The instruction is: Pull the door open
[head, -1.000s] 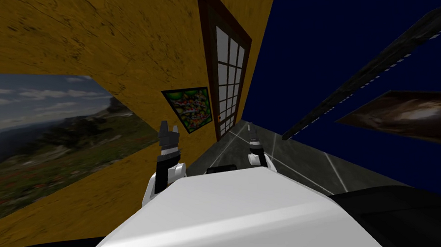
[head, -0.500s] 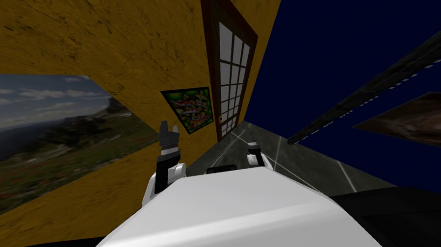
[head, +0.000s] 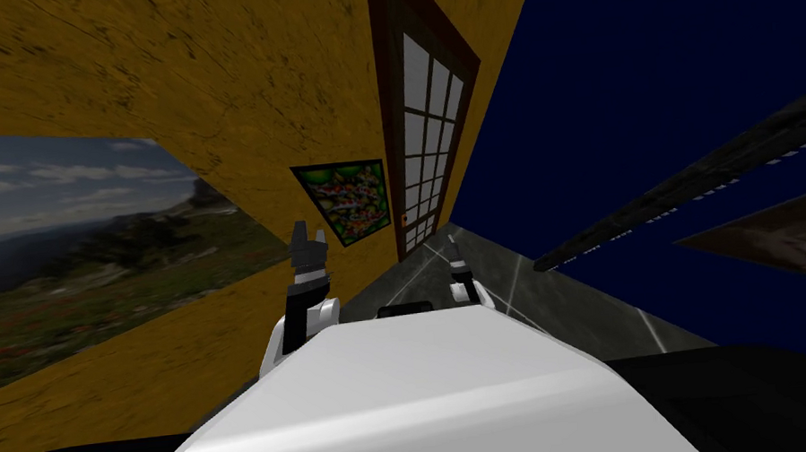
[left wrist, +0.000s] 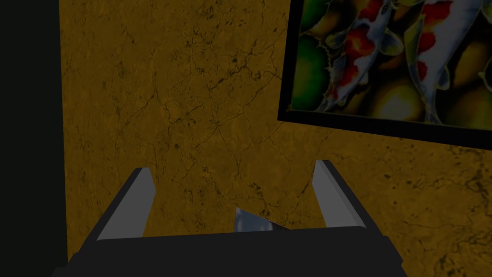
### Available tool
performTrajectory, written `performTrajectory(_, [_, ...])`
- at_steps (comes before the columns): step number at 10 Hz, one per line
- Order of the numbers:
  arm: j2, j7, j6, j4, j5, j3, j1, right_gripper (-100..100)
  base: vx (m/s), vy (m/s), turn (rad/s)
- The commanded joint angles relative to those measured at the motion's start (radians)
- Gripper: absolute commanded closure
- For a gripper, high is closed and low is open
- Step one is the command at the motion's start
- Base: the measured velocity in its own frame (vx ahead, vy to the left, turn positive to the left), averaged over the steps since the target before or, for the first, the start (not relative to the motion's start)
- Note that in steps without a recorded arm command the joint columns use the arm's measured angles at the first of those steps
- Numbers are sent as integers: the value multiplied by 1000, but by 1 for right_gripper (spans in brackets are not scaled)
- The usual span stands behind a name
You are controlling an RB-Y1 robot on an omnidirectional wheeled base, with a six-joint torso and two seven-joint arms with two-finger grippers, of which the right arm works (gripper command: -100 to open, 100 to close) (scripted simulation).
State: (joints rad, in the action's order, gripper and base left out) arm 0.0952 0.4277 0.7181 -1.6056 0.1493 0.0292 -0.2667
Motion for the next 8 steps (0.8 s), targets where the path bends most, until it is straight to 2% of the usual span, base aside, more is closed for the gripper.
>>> performTrajectory(1, [1,45,15,50,15,0,21,-100,73,-59,134])
performTrajectory(4, [6,121,34,150,42,0,54,-100,79,-75,118])
performTrajectory(5, [7,146,40,173,51,0,65,-100,88,-78,103])
performTrajectory(6, [7,146,40,181,51,0,65,-100,61,-49,37])
performTrajectory(8, [10,196,53,241,68,0,87,-100,56,-40,97])
